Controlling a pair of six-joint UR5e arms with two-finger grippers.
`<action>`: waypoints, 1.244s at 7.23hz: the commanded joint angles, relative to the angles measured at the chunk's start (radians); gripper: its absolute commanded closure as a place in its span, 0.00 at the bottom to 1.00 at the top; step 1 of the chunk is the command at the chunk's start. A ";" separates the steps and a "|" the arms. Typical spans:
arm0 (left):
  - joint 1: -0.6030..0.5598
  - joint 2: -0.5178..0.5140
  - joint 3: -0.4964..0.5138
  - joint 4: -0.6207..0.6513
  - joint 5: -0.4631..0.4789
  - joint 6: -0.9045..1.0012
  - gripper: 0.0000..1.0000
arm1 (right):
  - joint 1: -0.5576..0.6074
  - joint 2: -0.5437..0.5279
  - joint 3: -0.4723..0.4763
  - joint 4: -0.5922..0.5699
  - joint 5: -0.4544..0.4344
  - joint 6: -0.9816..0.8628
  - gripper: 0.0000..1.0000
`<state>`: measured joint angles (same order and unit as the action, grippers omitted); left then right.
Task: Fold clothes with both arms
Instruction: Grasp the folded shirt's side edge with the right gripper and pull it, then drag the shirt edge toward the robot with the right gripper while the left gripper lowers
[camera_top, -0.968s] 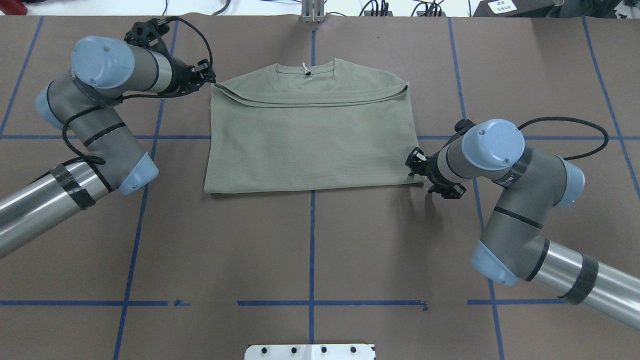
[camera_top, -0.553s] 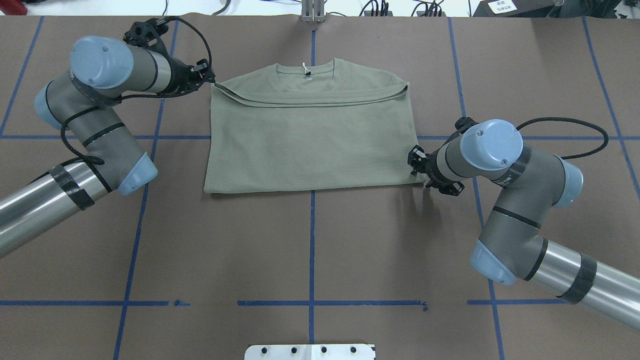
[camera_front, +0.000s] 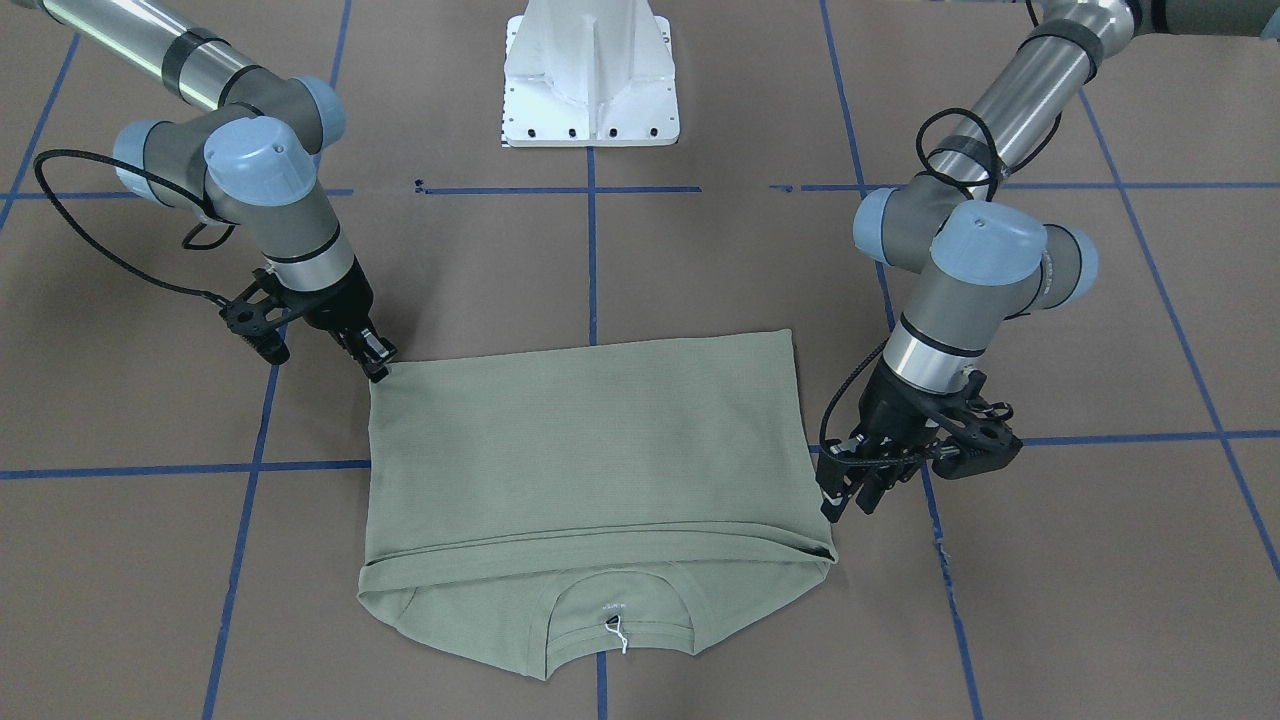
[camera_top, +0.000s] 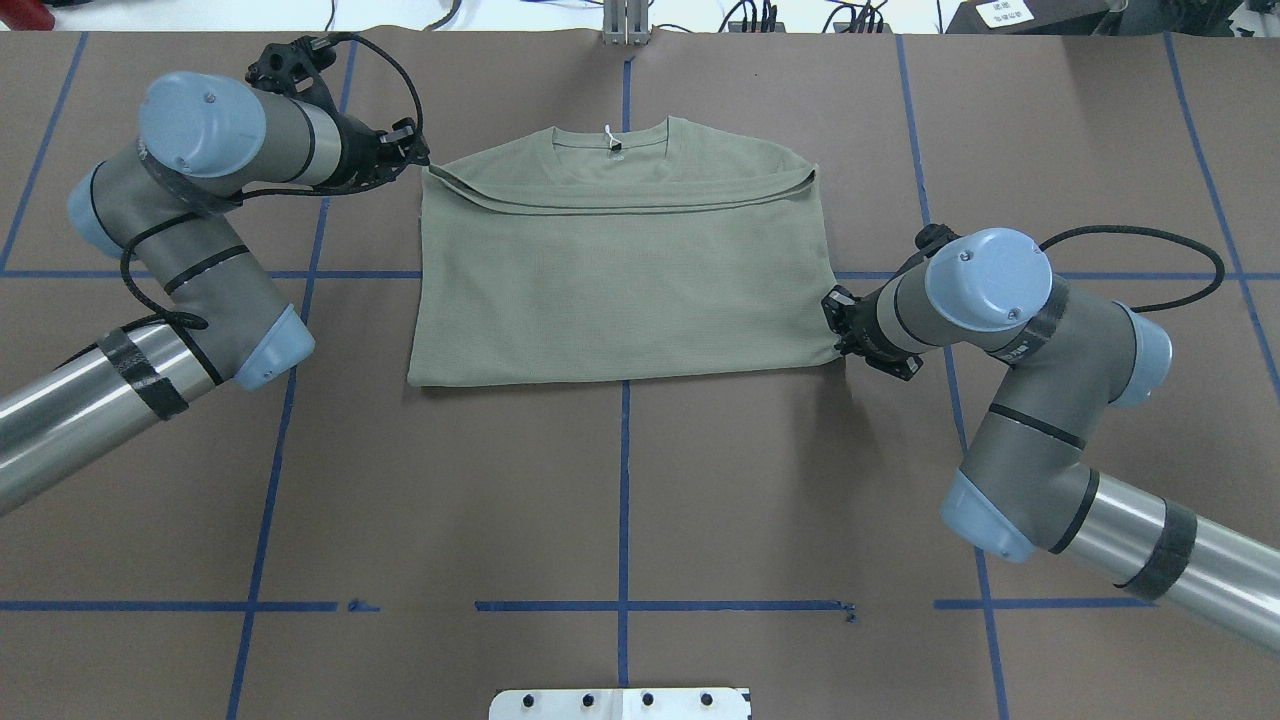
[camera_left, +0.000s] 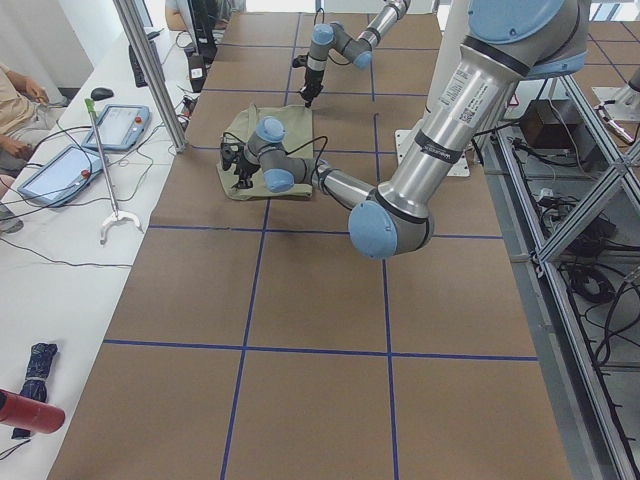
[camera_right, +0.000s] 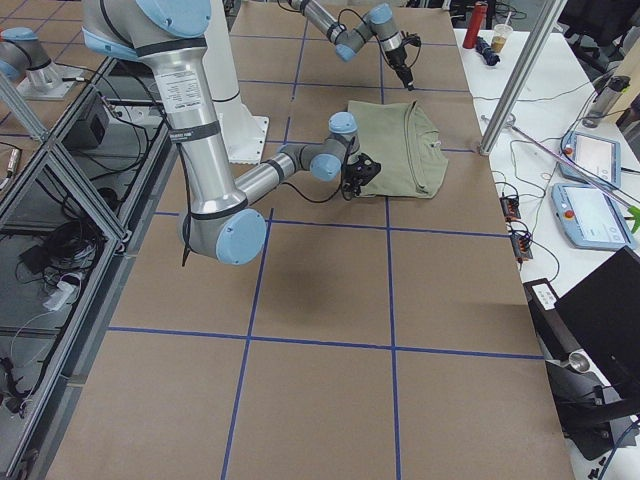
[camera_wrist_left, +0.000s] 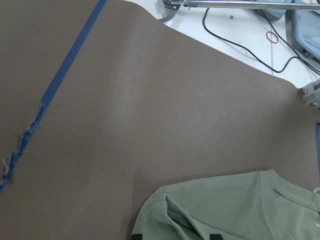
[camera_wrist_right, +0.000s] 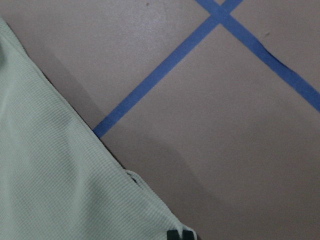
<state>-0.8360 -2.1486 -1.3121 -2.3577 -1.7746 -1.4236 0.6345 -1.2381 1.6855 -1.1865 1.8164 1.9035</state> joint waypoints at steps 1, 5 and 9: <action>0.000 0.001 -0.001 0.000 -0.002 -0.002 0.46 | 0.010 -0.030 0.090 -0.016 0.012 0.000 1.00; 0.017 0.081 -0.148 0.000 -0.096 -0.014 0.46 | -0.241 -0.322 0.520 -0.182 0.080 0.113 1.00; 0.038 0.124 -0.269 0.000 -0.218 -0.091 0.42 | -0.594 -0.417 0.553 -0.182 0.045 0.186 0.18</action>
<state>-0.8135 -2.0338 -1.5502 -2.3576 -1.9504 -1.4682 0.1346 -1.6395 2.2340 -1.3674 1.8824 2.0760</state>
